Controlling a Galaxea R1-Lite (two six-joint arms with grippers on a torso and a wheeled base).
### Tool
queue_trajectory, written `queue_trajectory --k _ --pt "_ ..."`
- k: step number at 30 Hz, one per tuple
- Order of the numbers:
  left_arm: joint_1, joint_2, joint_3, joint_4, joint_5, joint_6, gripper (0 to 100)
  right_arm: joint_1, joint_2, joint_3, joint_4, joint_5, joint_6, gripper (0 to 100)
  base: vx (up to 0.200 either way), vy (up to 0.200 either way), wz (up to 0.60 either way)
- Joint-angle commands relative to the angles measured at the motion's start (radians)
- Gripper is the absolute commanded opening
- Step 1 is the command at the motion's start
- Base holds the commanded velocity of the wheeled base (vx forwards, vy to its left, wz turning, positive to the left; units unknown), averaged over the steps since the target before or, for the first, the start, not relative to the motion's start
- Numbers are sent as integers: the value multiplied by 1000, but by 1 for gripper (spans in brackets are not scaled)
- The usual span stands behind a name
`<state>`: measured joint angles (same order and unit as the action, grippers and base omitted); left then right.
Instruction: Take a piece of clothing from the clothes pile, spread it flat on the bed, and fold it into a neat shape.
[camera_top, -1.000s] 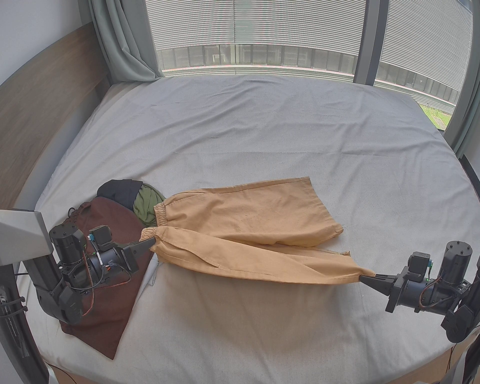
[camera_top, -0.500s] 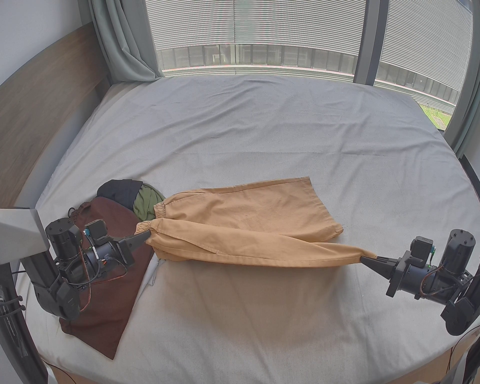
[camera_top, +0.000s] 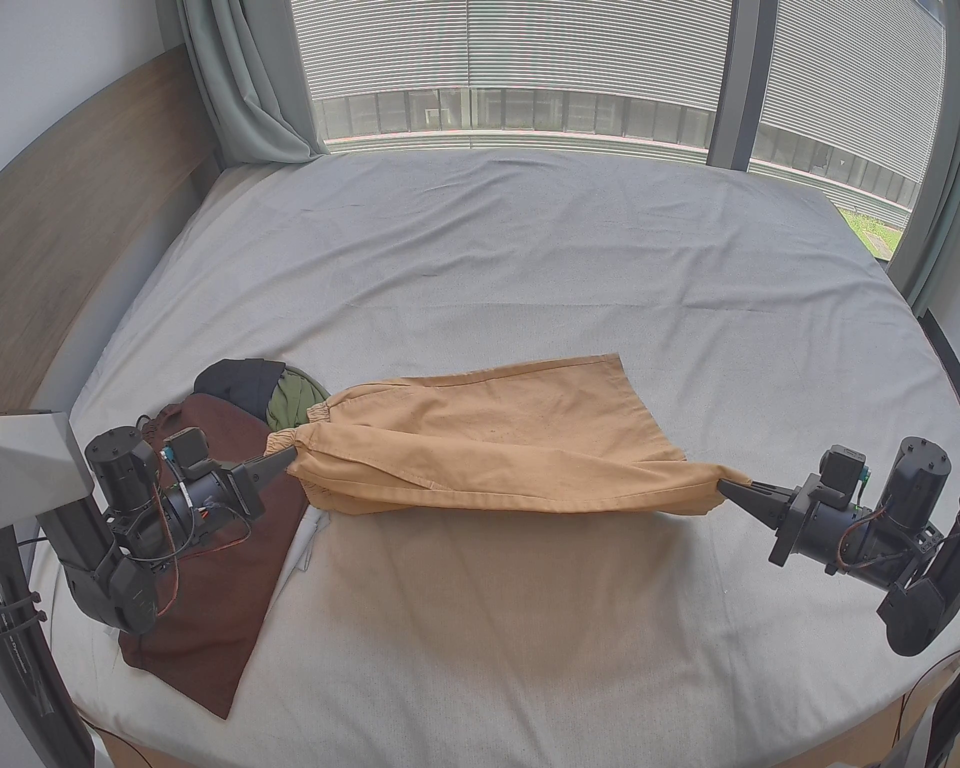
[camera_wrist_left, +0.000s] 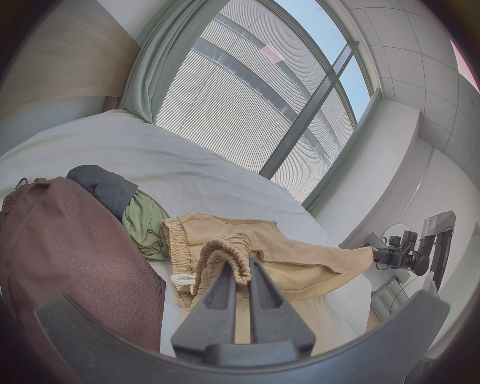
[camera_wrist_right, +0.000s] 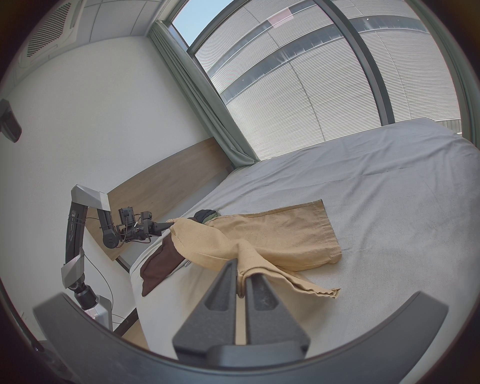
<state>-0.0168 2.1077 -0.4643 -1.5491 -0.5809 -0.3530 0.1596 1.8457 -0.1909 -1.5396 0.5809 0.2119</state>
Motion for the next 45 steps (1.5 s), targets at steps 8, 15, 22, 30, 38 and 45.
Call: queue_trajectory --k 8,15,22,30,38,45 --pt "0 3 -1 0 -1 -1 0 26 0 -41 -1 -50 0 0 0 0 0" --pt "-3 6 -8 0 -1 -8 0 49 15 -131 6 -99 21 0 0 0 0" --pt "-11 8 -37 0 41 -78 0 43 61 -257 12 -101 67 0 0 0 0" --pt "-15 12 -50 0 44 -113 0 34 84 -349 70 -101 87 0 0 0 0" --pt "-38 31 -74 0 90 -130 0 11 148 -487 130 -101 99 0 0 0 0" --pt "-58 41 -109 0 125 -158 0 5 208 -584 157 -101 103 0 0 0 0"
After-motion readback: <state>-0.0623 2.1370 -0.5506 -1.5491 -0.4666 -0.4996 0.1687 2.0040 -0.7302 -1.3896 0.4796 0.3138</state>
